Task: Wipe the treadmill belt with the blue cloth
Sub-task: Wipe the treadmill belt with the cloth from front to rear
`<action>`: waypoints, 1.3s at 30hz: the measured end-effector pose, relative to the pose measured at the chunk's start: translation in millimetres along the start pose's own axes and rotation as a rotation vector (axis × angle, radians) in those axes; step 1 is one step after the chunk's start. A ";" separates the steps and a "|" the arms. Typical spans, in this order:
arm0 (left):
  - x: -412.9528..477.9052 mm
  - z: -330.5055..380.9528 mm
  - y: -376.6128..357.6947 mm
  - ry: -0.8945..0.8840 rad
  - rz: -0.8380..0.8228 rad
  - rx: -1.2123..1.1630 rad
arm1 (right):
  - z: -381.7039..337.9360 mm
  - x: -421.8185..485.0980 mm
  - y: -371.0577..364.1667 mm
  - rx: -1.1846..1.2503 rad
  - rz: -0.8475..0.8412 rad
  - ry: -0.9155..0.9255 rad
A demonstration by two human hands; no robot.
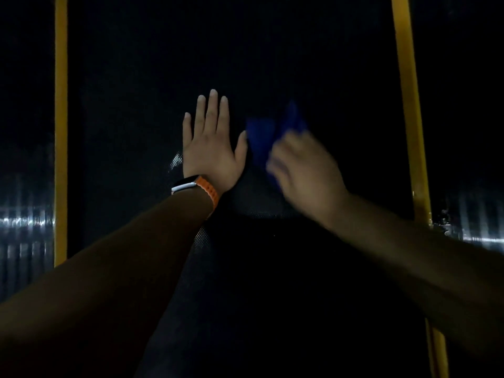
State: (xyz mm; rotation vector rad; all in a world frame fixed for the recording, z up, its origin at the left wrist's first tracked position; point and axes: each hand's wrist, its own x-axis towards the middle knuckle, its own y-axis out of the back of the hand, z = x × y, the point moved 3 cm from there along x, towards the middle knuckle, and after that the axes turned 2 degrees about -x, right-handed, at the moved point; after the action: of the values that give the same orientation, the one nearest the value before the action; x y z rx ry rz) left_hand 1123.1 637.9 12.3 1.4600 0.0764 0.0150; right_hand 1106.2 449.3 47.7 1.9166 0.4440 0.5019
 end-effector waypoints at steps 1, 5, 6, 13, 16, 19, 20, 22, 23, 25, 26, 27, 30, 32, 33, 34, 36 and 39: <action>0.2 0.1 0.4 0.001 -0.003 -0.007 | -13.2 -35.4 1.3 0.041 -0.088 0.084; 0.3 -1.1 0.3 0.006 0.002 -0.019 | -11.7 -59.0 5.2 0.045 -0.294 0.359; 0.9 -0.7 -0.4 0.002 0.000 -0.020 | -5.5 -37.9 4.4 -0.013 -0.252 0.365; -0.2 -0.4 -0.8 -0.006 0.016 -0.019 | 24.8 78.0 5.1 -0.123 0.073 -0.160; -0.9 -1.2 -0.2 -0.004 0.013 -0.027 | -18.6 -27.6 -1.3 -0.084 -0.025 -0.099; -0.4 -1.5 1.4 -0.002 0.003 -0.037 | -35.8 -109.3 0.9 -0.055 -0.241 0.141; -0.2 -1.7 1.3 -0.003 0.004 -0.038 | -20.4 -114.1 2.2 -0.092 -0.270 0.142; -0.6 -0.9 1.0 -0.006 0.003 -0.049 | 15.9 -117.9 18.1 -0.208 -0.235 -0.066; -0.8 -0.1 1.0 -0.003 0.007 -0.056 | 32.9 -122.8 29.1 -0.262 -0.154 -0.191; -0.3 0.8 1.7 0.003 0.012 -0.056 | 50.2 -136.5 43.5 -0.322 -0.007 -0.372; 0.1 0.9 1.6 0.004 0.012 -0.054 | 48.6 -140.2 41.4 -0.351 0.007 -0.434; 0.2 1.0 1.3 0.004 0.013 -0.051 | 44.1 -139.4 34.5 -0.367 -0.008 -0.506; -1.3 1.6 0.9 0.004 0.004 -0.051 | 18.8 -116.8 14.6 -0.238 0.114 -0.796; -1.3 1.4 1.2 0.004 0.008 -0.054 | -3.5 -98.1 4.5 -0.109 0.177 -0.741; -0.9 1.1 1.2 0.003 0.010 -0.052 | -15.4 -89.5 1.6 -0.107 0.155 -0.621; -0.9 0.8 0.9 0.002 0.011 -0.050 | -22.5 -85.1 -3.1 -0.104 0.115 -0.486; -1.0 0.7 0.6 0.000 0.015 -0.055 | -15.6 -82.7 -2.1 -0.080 0.014 -0.281; -0.5 1.8 0.3 -0.004 0.020 -0.063 | 17.8 -106.2 16.9 -0.140 -0.049 -0.272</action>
State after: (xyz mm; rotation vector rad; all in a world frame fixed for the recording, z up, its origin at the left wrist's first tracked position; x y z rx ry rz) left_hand 1122.7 636.1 12.8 1.3978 0.0573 0.0304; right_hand 1027.5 374.1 42.0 1.8013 0.2699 0.2290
